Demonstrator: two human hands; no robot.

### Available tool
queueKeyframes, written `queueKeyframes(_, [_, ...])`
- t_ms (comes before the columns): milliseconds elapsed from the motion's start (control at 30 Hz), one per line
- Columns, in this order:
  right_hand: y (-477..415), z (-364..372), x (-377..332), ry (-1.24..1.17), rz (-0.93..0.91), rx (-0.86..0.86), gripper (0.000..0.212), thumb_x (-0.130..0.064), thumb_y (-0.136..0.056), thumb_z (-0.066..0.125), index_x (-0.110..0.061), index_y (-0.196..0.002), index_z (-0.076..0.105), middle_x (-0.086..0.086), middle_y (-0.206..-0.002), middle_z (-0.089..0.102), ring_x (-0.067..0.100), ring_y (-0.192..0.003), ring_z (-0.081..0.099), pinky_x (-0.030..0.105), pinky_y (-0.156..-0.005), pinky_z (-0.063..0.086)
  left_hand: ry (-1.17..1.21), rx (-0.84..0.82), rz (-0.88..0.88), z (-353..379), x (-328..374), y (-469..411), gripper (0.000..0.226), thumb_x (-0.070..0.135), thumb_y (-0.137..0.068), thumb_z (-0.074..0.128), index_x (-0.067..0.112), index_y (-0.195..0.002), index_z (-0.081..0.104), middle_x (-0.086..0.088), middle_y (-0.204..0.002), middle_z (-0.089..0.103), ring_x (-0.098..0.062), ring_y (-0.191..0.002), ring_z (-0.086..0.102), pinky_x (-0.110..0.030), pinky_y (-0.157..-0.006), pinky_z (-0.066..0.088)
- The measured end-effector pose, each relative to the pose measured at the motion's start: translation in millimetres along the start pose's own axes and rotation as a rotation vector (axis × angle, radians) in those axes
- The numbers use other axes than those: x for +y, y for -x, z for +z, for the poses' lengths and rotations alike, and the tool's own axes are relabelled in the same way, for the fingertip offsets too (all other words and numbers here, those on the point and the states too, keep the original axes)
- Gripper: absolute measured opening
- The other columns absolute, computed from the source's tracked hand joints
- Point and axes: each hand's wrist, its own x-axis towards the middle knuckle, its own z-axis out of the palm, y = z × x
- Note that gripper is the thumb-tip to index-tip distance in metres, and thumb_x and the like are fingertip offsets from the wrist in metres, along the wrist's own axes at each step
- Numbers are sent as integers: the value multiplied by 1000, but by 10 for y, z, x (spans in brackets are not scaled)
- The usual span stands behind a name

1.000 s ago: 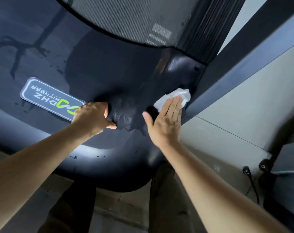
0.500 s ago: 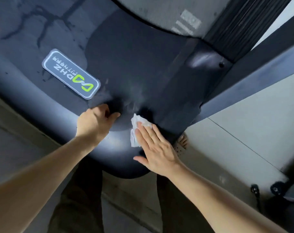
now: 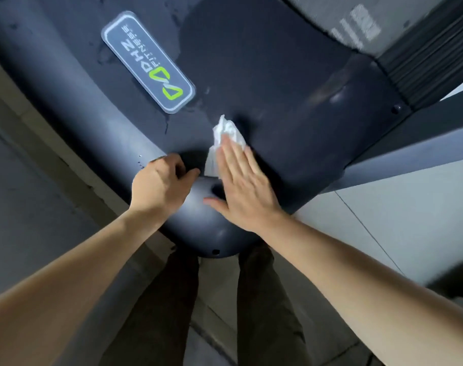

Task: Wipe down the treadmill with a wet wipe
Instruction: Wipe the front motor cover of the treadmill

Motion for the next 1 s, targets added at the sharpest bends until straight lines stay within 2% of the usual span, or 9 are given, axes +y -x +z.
queueKeyframes(67, [3,7,-13,82,-206,-55,100,-74,-98,21,2,-160,2,24,-168,-4,33,-158,-3,47,-127,7,11,9,-7,-30,-89,28,33,44,-88,70,19,-73,55,4,-64,56,-30,-66,56,-33,-62,41])
queueKeyframes(133, [-150,-59,315,126,-200,-60,99,-73,-97,20,2,-160,5,24,-169,1,32,-158,1,46,-128,8,26,22,-22,-73,-238,59,33,43,-89,69,18,-74,56,5,-64,53,-31,-68,53,-33,-63,38])
queueKeyframes(333, [-904,-387,1055,-141,696,-112,108,-78,-91,9,5,-159,-2,25,-168,-5,32,-157,-6,48,-127,7,106,26,-43,-21,-458,69,34,47,-94,65,17,-80,58,1,-75,56,-29,-72,49,-34,-67,41])
queueKeyframes(467, [-823,-352,113,-154,305,22,94,-67,-99,24,7,-158,18,29,-166,11,38,-156,7,49,-127,9,134,35,-51,-1,-463,50,35,48,-93,65,17,-78,58,1,-72,59,-31,-72,55,-34,-66,43])
queueKeyframes(600, [-729,-345,-187,-30,-51,204,38,-30,-99,50,-9,-129,61,19,-148,49,36,-135,47,48,-114,32,165,35,-26,5,-499,39,33,45,-92,65,17,-78,58,1,-75,60,-30,-73,57,-34,-65,41])
queueKeyframes(700, [-931,-488,68,-12,11,299,12,-11,-85,68,-15,-96,68,12,-110,61,35,-98,56,43,-81,39,167,51,-10,22,-509,43,33,45,-93,66,16,-78,58,-1,-77,60,-31,-74,56,-34,-65,40])
queueKeyframes(800, [-1135,-577,230,-258,140,82,8,-12,-90,51,-15,-93,59,5,-103,67,33,-95,62,43,-79,49,177,81,14,49,-530,48,32,43,-93,67,15,-79,58,-1,-78,60,-31,-73,55,-35,-65,41])
queueKeyframes(900, [-1275,-663,149,-542,498,52,13,-19,-87,44,-17,-90,57,1,-94,72,31,-88,66,42,-76,55,198,98,14,75,-543,57,32,41,-93,68,15,-78,57,3,-76,53,-25,-69,46,-33,-65,36])
queueKeyframes(1000, [-1116,-618,-353,-596,440,30,20,-22,-90,49,-14,-92,67,2,-103,75,32,-97,65,40,-81,54,218,102,19,84,-559,55,31,39,-92,68,14,-76,56,5,-74,52,-23,-68,43,-33,-64,33])
